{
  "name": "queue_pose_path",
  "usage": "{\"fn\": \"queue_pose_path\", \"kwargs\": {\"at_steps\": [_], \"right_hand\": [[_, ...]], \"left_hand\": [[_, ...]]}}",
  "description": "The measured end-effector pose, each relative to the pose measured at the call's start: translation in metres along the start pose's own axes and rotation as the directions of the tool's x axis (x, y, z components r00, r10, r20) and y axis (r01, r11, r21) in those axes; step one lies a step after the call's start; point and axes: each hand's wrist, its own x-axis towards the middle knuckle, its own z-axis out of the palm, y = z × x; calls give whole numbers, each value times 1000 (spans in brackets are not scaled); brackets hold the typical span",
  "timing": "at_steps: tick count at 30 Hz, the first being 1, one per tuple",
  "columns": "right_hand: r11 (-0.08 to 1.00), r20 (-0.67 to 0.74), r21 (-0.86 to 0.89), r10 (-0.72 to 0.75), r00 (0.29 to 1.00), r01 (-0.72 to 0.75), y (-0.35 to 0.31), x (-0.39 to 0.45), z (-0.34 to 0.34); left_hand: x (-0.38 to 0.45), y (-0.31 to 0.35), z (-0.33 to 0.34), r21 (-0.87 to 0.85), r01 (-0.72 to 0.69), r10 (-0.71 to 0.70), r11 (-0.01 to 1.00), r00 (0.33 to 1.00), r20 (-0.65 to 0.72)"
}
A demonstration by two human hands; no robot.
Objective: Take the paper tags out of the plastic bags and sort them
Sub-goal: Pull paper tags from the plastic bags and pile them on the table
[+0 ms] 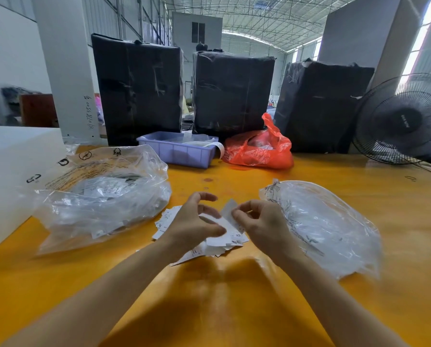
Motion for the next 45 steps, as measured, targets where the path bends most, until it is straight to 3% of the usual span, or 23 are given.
{"fn": "queue_pose_path", "kwargs": {"at_steps": [4, 8, 10, 12, 15, 18, 20, 23, 29, 36, 45], "right_hand": [[903, 112, -341, -238, 965, 262, 0, -2, 1], [860, 195, -373, -294, 936, 348, -1, -3, 1], [897, 163, -326, -258, 952, 299, -1, -2, 2], [954, 31, -225, -194, 981, 196, 0, 2, -2], [994, -79, 111, 15, 997, -6, 3, 8, -12], [843, 15, 483, 264, 964, -238, 3, 9, -15], [741, 84, 584, 351, 933, -332, 2, 9, -14], [730, 75, 590, 376, 924, -345, 2, 9, -14], [688, 46, 687, 281, 959, -234, -1, 8, -12], [866, 26, 485, 126, 992, -123, -4, 4, -8], [895, 17, 431, 117, 993, -113, -1, 5, -8]], "left_hand": [[-3, 1, -2, 265, -95, 87, 959, 995, 43], [-3, -4, -1, 301, -144, 154, 943, 988, -9], [-2, -5, 1, 273, -119, 134, 955, 990, -34], [-1, -6, 1, 198, -49, 65, 979, 995, -76], [0, -7, -2, 31, 67, -65, 997, 995, -70], [1, -4, -3, -94, 144, -150, 985, 987, -59], [1, -3, -2, -166, 174, -185, 971, 981, -57], [0, -1, 0, -172, 192, -201, 966, 979, -39], [1, 0, 0, -190, 223, -232, 956, 972, -26], [0, 1, 0, -172, 217, -219, 961, 976, 7], [-2, 3, 3, -150, 200, -196, 968, 980, 41]]}}
